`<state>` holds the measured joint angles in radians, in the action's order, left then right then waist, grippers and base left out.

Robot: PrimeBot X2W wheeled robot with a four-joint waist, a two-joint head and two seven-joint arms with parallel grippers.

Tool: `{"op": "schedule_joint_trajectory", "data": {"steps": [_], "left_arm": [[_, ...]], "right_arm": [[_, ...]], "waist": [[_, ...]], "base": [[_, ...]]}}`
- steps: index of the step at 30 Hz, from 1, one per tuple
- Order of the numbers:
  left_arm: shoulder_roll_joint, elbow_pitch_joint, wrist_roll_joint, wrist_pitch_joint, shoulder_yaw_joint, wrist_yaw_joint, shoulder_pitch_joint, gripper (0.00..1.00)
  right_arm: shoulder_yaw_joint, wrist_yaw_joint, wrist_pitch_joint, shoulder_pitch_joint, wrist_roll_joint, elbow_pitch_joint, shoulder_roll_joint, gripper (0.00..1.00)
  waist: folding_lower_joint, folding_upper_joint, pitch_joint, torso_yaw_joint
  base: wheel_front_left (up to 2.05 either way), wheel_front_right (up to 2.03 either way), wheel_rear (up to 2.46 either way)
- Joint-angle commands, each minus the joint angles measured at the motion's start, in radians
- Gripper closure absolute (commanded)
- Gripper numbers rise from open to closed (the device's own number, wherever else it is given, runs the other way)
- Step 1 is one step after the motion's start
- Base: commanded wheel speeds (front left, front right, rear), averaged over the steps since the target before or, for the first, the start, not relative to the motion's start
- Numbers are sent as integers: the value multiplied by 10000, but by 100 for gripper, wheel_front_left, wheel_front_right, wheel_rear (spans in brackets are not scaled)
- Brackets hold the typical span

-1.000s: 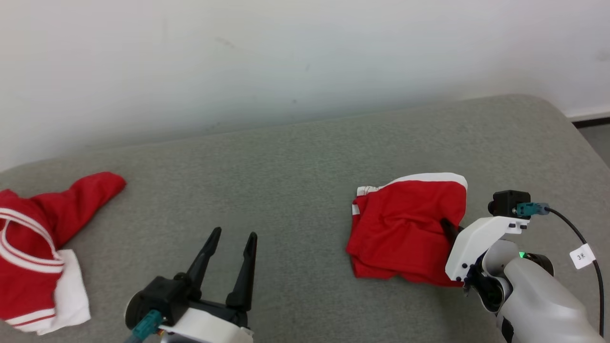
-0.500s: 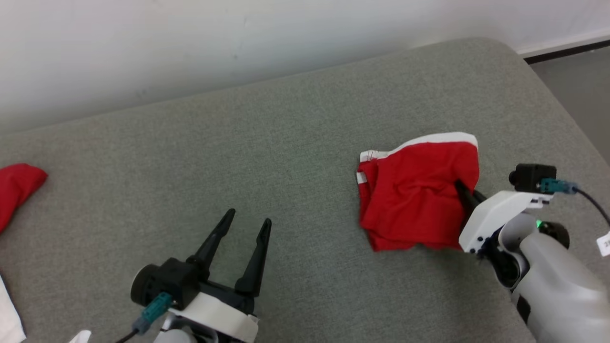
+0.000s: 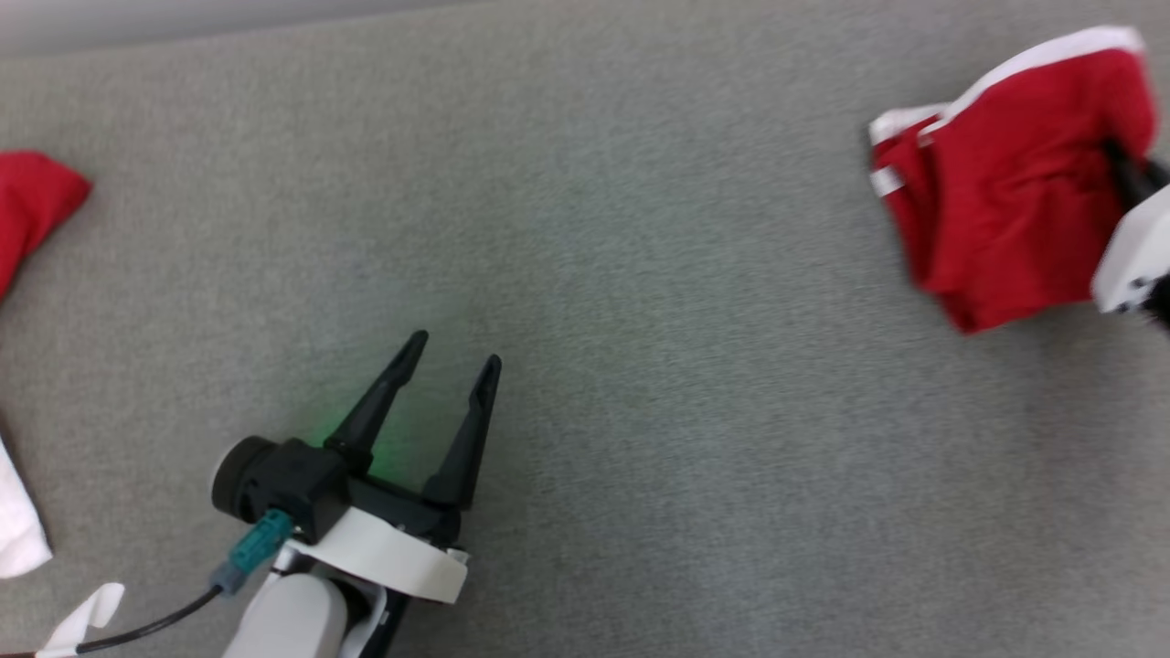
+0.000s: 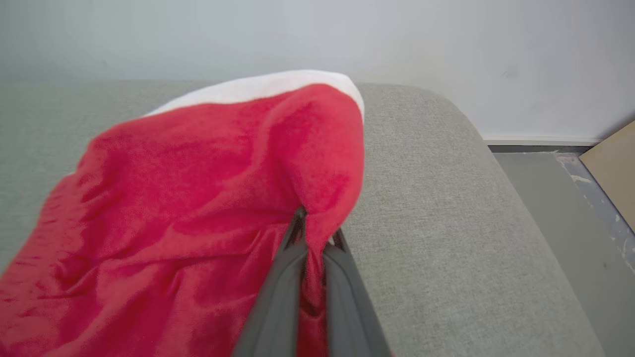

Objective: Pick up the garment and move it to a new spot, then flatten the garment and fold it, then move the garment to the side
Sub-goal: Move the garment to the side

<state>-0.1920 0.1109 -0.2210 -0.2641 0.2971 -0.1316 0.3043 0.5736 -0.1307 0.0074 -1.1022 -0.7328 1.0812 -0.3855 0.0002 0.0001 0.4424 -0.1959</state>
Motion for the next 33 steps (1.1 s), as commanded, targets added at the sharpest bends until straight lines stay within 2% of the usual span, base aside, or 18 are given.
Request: {"op": "schedule_joint_trajectory", "data": {"steps": [1,7,11,13,14,15,16,17,25,33], "left_arm": [[-85,-45,-148,-1,-44,20,98,0],[-301,-177,-178,4,-223,20,182,0],[-378,-164,-167,22,-253,20,230,0],[-387,-149,-163,25,-266,19,233,0],[-387,-140,-160,25,-258,19,239,0],[-380,-128,-159,27,-246,19,255,0],[-373,-108,-164,27,-231,19,263,0],[-369,-87,-179,28,-232,19,272,0],[-140,-53,-234,13,-322,19,207,0],[296,158,-237,1,-894,35,-347,0]], "right_arm": [[-35,2,-40,-250,96,70,-158,100],[22,8,-56,-1392,947,892,-1273,100],[145,11,-67,-2088,1731,1548,-1709,100],[111,11,-79,-2309,2154,1821,-1723,100],[53,11,-90,-2429,2343,1911,-1790,93],[-47,11,-105,-2501,2433,1979,-1793,74],[-163,11,-121,-2499,2536,2016,-1725,27],[-262,11,-149,-2476,2664,2046,-1660,0],[-1117,12,-801,-2128,3922,2089,-1683,0],[-1467,12,-2153,-1940,4729,1831,-532,0]], "waist": [[-2,-1,509,436],[-2,-1,1039,534],[-2,-1,1300,509],[-2,-1,1359,478],[-2,-1,1385,474],[-2,-1,1399,475],[-2,-1,1399,477],[-2,-1,1384,478],[-2,-1,630,568],[-2,-1,-1126,731]], "base": [[0,0,0],[0,0,0],[0,0,0],[0,0,0],[0,0,0],[0,0,0],[0,0,0],[0,0,0],[0,0,0],[0,0,0]]}}
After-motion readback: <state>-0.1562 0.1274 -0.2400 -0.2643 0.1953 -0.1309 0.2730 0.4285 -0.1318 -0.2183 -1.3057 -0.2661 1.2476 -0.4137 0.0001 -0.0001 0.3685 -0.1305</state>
